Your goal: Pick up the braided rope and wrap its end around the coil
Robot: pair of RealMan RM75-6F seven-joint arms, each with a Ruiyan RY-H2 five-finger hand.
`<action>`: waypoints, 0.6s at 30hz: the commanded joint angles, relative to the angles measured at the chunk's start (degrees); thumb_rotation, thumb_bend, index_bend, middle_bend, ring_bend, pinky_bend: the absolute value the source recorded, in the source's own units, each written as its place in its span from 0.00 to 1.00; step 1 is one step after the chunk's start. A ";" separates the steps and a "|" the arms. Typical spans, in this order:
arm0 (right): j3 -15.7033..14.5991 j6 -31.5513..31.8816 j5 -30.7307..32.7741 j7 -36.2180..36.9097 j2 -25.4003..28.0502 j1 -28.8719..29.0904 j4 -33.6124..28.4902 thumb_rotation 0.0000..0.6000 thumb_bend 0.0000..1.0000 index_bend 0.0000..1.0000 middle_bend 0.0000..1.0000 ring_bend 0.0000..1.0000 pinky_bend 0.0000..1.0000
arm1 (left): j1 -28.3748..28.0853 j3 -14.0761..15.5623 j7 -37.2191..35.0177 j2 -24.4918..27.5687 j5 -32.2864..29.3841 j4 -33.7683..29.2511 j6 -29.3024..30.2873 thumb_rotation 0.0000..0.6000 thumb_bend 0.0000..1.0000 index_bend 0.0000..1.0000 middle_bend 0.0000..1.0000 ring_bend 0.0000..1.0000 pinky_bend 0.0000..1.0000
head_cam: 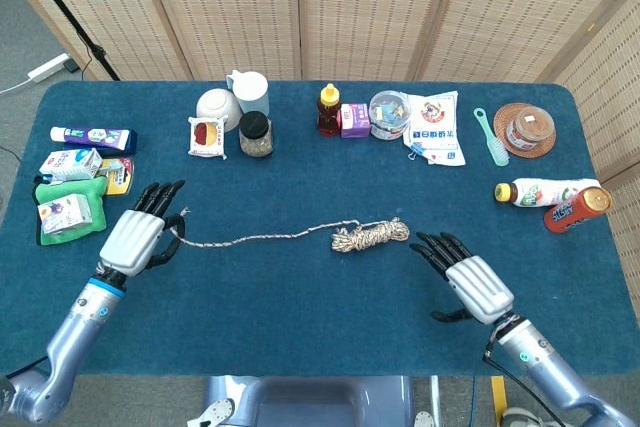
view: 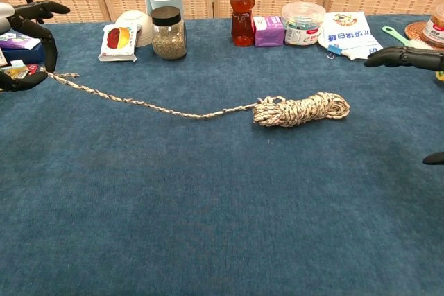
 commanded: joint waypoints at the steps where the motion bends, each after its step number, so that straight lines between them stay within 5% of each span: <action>1: 3.93 -7.23 5.90 -2.95 -3.94 5.41 -0.83 1.00 0.00 0.00 0.00 0.00 0.00 | -0.80 -0.78 1.04 1.30 0.29 -1.90 -0.16 1.00 0.43 0.57 0.00 0.00 0.00; 18: 10.54 -18.72 23.03 -14.10 -13.66 15.28 6.25 1.00 0.00 0.03 0.00 0.00 0.00 | -2.96 -1.53 1.83 1.59 -0.66 -1.87 -2.14 1.00 0.42 0.57 0.00 0.00 0.00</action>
